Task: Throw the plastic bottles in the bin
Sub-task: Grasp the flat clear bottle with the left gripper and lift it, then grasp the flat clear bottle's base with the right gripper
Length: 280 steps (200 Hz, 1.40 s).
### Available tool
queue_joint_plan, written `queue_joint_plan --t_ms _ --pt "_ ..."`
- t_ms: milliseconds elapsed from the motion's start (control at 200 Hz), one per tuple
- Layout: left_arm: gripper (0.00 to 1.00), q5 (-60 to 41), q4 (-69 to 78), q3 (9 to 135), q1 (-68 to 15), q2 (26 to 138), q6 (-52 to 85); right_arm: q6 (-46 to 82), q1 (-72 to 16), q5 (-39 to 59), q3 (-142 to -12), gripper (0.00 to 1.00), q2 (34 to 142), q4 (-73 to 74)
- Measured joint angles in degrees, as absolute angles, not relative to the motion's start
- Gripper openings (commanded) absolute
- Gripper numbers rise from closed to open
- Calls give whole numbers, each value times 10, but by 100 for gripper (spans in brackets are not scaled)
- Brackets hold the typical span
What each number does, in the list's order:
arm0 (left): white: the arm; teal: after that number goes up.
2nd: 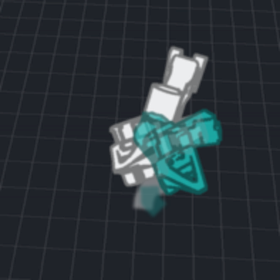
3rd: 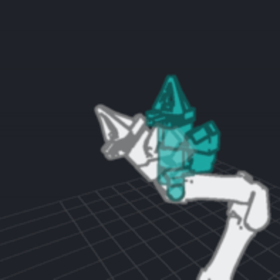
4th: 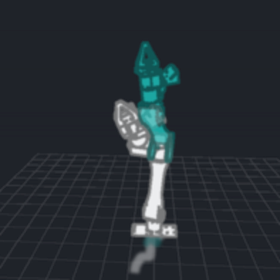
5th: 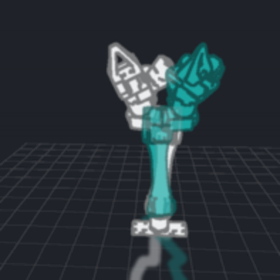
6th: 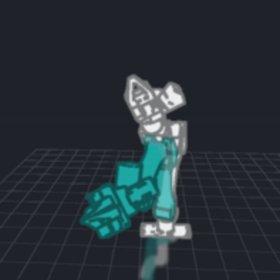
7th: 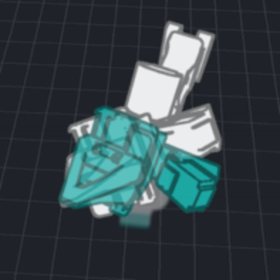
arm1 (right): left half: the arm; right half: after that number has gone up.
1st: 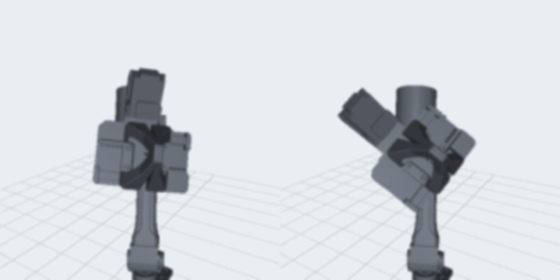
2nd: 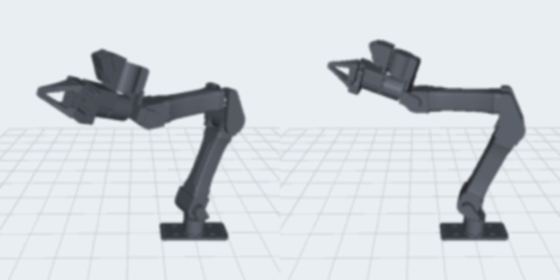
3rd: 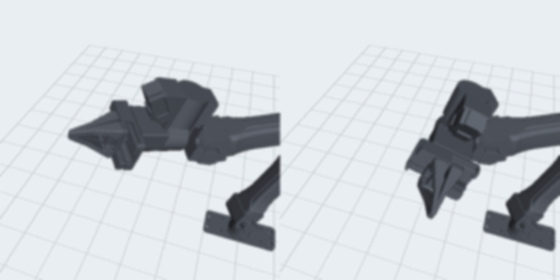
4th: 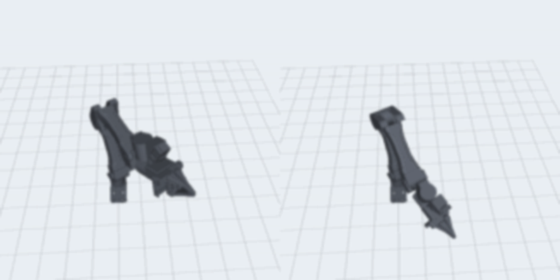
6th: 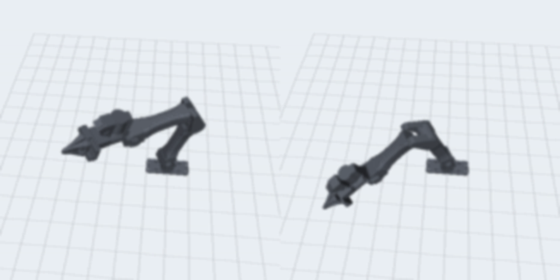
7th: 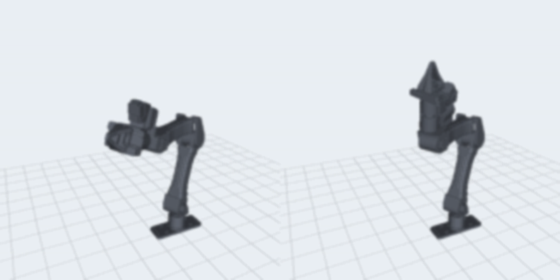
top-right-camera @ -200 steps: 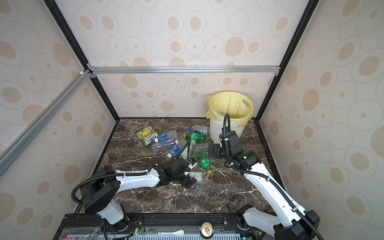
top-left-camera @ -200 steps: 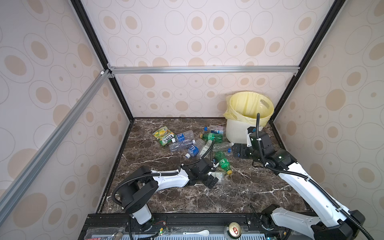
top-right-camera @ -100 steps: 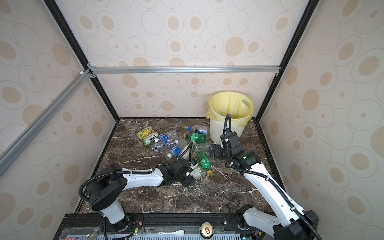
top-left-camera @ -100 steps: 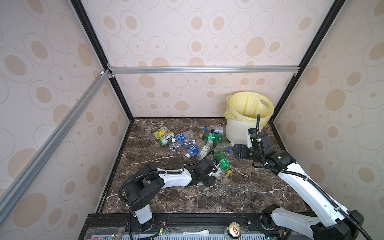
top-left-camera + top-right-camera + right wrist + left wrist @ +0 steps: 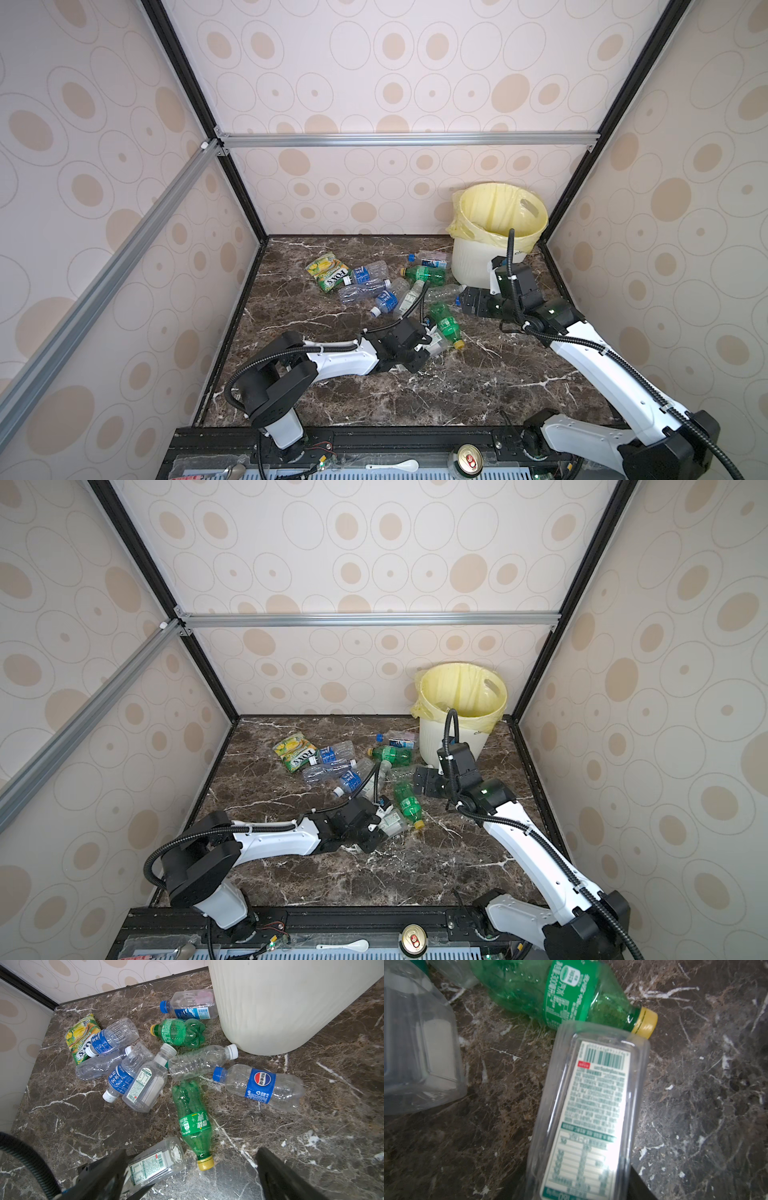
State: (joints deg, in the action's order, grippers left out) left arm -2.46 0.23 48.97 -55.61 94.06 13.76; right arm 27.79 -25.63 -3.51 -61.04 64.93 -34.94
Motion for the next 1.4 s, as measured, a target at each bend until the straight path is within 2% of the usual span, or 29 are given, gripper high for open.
queue_joint_plan --t_ms 440,915,1195,1401 --pt "46 -18 9 545 -488 861 200 348 -256 28 -609 100 677 -318" --pt "46 -19 38 623 -474 862 217 423 -256 93 -667 100 720 -244" --pt "46 -29 43 635 -473 873 219 447 -260 116 -687 87 770 -205" --pt "47 -31 43 640 -473 875 219 458 -267 122 -693 73 783 -185"
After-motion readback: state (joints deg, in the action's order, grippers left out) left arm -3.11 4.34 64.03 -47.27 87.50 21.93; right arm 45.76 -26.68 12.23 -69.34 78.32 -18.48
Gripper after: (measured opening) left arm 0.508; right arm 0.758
